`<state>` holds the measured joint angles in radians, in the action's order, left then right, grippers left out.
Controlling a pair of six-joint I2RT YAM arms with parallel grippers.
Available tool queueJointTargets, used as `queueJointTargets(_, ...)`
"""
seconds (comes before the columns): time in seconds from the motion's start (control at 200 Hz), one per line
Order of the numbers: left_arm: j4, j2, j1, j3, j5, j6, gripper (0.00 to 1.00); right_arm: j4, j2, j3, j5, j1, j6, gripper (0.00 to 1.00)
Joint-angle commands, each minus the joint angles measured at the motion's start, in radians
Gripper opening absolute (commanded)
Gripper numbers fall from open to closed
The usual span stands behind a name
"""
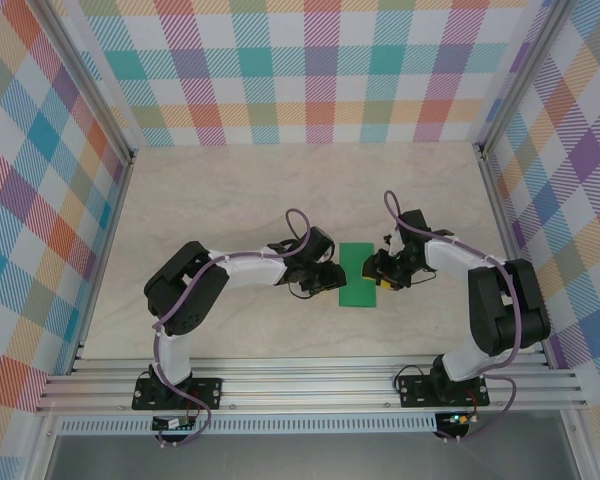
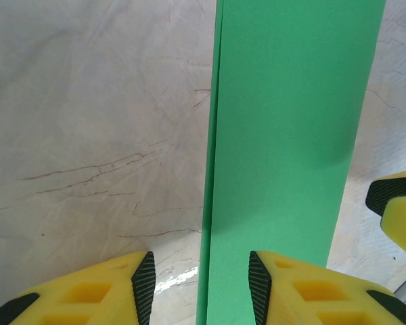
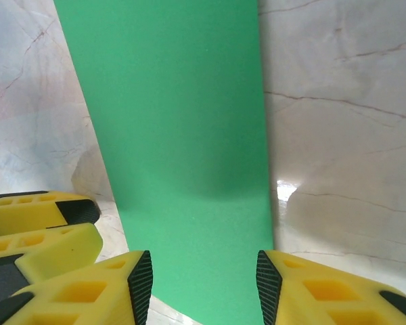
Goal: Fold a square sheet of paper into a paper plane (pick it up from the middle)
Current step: Fold the triangle a second time at the center of the table.
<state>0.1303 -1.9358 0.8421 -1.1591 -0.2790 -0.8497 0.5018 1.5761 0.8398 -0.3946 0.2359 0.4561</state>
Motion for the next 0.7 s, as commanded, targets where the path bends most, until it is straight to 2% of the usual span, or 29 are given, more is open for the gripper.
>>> queueJointTargets(0.0, -0.004, -0.026, 0.015, -0.027, -0.029, -0.017, 0.43, -0.013, 0.033, -0.002, -0.031, 0.000, 0.000, 0.47)
queueJointTargets(0.695, 0.005, -0.055, 0.021, -0.050, -0.041, -0.016, 0.40, -0.027, 0.064, -0.025, 0.004, 0.000, -0.003, 0.46)
